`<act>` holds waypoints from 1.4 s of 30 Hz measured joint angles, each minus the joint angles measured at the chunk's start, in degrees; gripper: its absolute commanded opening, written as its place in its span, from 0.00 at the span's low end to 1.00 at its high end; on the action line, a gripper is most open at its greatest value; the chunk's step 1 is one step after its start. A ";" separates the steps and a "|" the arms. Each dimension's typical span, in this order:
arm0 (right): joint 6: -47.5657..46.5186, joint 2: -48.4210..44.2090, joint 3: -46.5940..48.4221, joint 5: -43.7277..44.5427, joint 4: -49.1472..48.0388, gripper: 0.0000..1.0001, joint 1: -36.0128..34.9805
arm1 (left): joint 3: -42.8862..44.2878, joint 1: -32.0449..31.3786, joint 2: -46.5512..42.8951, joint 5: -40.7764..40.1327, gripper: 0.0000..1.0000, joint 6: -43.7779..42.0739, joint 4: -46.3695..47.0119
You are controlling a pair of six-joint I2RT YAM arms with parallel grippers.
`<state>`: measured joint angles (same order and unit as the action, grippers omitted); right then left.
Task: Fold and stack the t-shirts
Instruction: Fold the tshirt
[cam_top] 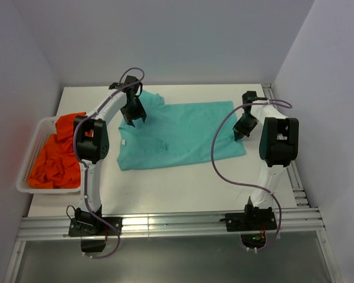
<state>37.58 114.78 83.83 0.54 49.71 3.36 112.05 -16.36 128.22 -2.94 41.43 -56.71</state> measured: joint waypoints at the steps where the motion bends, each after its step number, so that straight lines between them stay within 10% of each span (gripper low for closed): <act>1: 0.00 0.00 -0.11 0.07 -0.07 0.00 0.00 | 1.49 0.00 0.46 0.26 0.54 0.02 0.02; 23: -0.20 -1.53 -4.76 0.37 -2.38 0.00 0.00 | -5.49 -1.25 1.53 0.42 0.43 1.31 -0.07; 33: -0.50 -2.82 -6.62 0.59 -2.95 0.00 0.00 | -5.70 -2.01 1.44 0.00 0.07 1.38 0.31; 42: -0.66 -3.37 -6.62 0.61 -2.95 0.00 0.00 | -6.01 -2.12 0.85 -0.63 0.00 1.29 0.17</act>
<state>36.93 111.42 77.21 1.15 46.76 3.36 106.04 -18.48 129.08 -3.57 42.72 -56.53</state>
